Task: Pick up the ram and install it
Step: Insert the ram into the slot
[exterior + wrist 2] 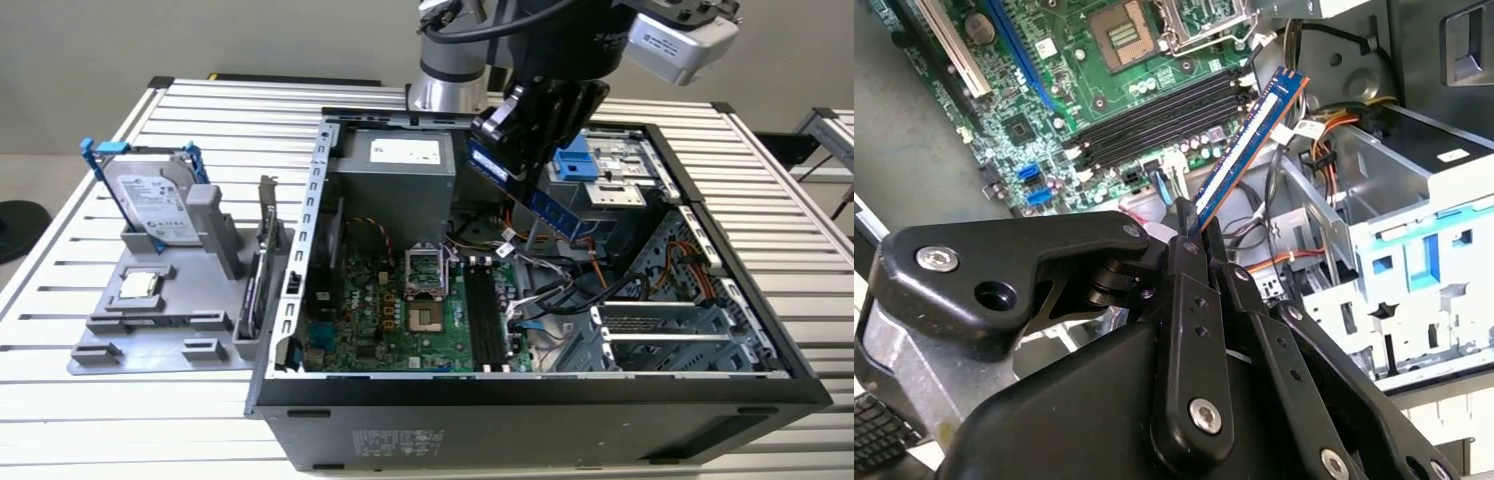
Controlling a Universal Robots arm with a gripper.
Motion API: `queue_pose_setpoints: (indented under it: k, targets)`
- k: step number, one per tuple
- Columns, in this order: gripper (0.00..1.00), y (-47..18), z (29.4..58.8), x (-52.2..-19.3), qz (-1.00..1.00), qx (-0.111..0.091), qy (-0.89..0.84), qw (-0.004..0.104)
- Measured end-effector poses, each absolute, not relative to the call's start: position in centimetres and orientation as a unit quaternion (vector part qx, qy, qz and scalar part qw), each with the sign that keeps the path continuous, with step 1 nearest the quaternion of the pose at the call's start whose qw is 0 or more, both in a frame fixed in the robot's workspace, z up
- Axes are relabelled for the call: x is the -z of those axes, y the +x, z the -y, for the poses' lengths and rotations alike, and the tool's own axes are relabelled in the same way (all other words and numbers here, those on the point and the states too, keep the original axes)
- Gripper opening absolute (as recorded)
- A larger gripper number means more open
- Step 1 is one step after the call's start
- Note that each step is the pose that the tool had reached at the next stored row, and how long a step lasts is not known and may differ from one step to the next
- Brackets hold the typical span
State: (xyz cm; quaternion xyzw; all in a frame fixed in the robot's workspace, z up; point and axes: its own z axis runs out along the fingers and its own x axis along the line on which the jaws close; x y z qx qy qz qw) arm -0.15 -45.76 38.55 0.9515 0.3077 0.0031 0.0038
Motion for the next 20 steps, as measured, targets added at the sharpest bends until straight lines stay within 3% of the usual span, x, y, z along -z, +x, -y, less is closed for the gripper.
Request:
queue_pose_setpoints:
  k: [20]
  targets:
    - [0.0,-0.15,45.76,-38.55,-0.29,-0.003,0.957,0.004]
